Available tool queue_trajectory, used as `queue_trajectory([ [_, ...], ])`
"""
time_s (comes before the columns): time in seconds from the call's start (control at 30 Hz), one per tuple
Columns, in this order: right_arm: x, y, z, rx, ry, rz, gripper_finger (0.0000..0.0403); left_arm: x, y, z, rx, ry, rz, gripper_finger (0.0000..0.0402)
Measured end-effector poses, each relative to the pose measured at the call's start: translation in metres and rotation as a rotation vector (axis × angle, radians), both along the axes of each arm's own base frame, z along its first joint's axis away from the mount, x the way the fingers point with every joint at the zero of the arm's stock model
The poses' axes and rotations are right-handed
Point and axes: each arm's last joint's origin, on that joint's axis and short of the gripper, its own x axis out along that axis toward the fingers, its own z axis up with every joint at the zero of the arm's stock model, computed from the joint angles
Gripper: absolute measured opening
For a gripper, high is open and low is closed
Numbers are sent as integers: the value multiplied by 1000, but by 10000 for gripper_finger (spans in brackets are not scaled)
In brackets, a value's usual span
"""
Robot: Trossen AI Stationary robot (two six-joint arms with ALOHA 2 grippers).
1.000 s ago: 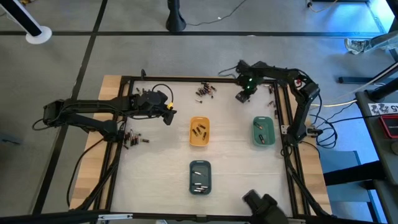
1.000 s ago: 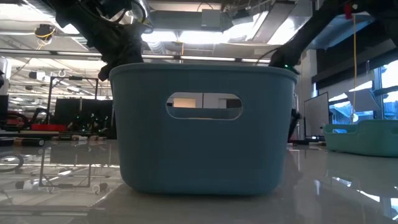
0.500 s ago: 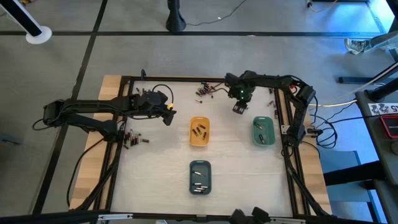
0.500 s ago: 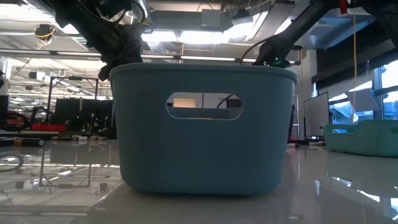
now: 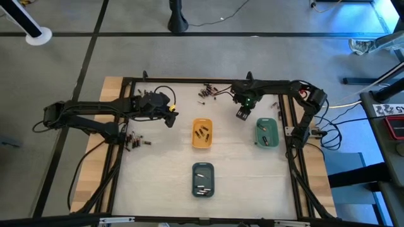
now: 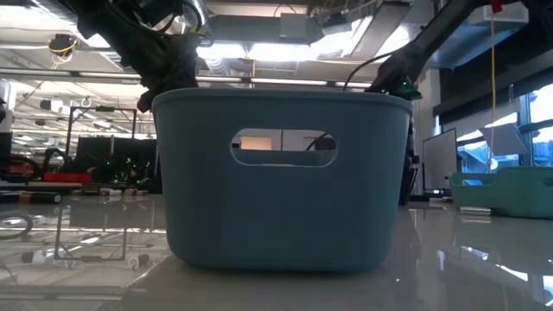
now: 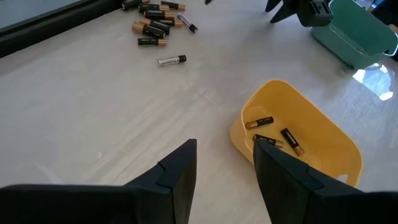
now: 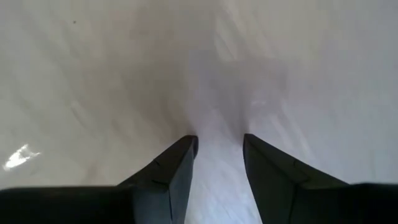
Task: Sort batteries
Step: Put the silver battery into the blue bin
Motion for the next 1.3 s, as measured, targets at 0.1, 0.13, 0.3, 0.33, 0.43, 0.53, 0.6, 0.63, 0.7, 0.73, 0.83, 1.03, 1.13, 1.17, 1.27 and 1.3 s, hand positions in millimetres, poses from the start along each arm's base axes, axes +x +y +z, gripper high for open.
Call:
queue_trajectory([
  [0.1, 4, 1, 5, -22, 2, 0, 147, 0, 0, 0, 0, -2, 2, 147],
  [0.13, 7, 2, 9, -29, -3, 3, 147, 0, 0, 0, -1, -4, 3, 147],
  [0.3, 23, 11, 44, -104, -104, -19, 147, 0, 0, 0, -13, -9, 9, 147],
  [0.33, 27, 18, 57, -103, -155, -13, 147, 0, -1, 0, -15, -9, 9, 147],
  [0.43, 30, 53, 81, 18, -246, 8, 147, 1, -2, 0, -13, -8, 4, 147],
  [0.53, 35, 103, 100, 64, -299, 72, 147, 0, -2, 0, -8, -2, -1, 147],
  [0.6, 33, 143, 113, 78, -327, 117, 147, 1, -2, 0, 3, 2, -10, 147],
  [0.63, 31, 163, 114, 88, -318, 135, 147, 0, -2, 0, 7, 4, -14, 147],
  [0.7, 26, 202, 111, 104, -289, 155, 147, 1, -2, 0, 19, 8, -24, 147],
  [0.73, 22, 222, 111, 109, -289, 168, 147, 1, -2, 0, 23, 10, -28, 147],
  [0.83, 7, 273, 108, 106, -297, 179, 147, 1, -1, 1, 42, 10, -43, 147],
  [1.03, -17, 332, 91, -7, -327, 117, 147, 1, -1, 1, 66, 19, -64, 147],
  [1.13, -20, 348, 78, -51, -324, 143, 147, 2, -1, 1, 77, 19, -72, 147],
  [1.17, -20, 352, 73, -50, -322, 158, 147, 2, -1, 1, 78, 17, -72, 147],
  [1.27, -17, 359, 60, -49, -296, 183, 147, 2, -1, 2, 79, 12, -73, 147],
  [1.3, -16, 360, 55, -51, -287, 183, 147, 2, -2, 2, 79, 12, -74, 147],
])
